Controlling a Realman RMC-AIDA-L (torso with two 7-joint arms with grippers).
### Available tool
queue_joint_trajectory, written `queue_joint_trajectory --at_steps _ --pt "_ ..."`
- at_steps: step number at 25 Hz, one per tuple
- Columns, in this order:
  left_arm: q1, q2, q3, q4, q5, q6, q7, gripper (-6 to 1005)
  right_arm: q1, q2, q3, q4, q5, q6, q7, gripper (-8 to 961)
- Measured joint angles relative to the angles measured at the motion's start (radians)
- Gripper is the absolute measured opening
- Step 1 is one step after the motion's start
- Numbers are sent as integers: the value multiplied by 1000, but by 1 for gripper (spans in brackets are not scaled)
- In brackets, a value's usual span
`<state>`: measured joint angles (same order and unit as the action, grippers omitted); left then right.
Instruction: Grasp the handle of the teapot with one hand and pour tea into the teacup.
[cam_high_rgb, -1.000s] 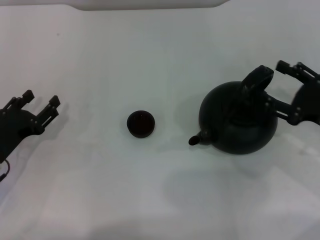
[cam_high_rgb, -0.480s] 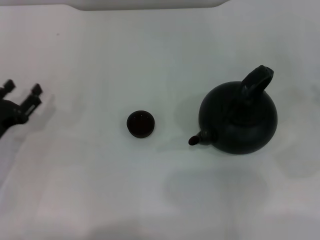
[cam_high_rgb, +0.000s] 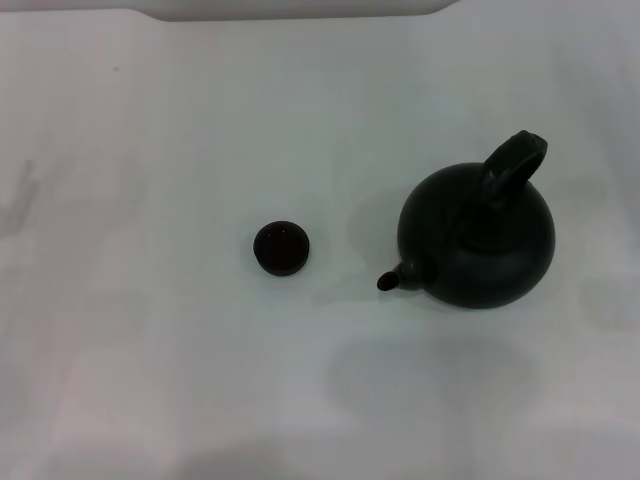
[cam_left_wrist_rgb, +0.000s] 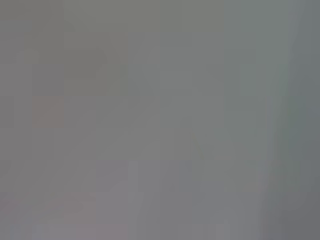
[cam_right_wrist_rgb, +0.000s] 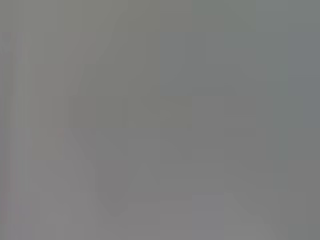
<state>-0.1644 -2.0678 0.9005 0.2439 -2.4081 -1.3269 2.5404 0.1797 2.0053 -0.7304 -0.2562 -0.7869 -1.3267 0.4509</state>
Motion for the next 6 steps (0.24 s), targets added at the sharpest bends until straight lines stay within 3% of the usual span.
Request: queue_joint_trajectory --at_steps 6 --pt "22 1 -27 25 6 -41 -2 739 3 5 -5 8 -1 1 -6 841"
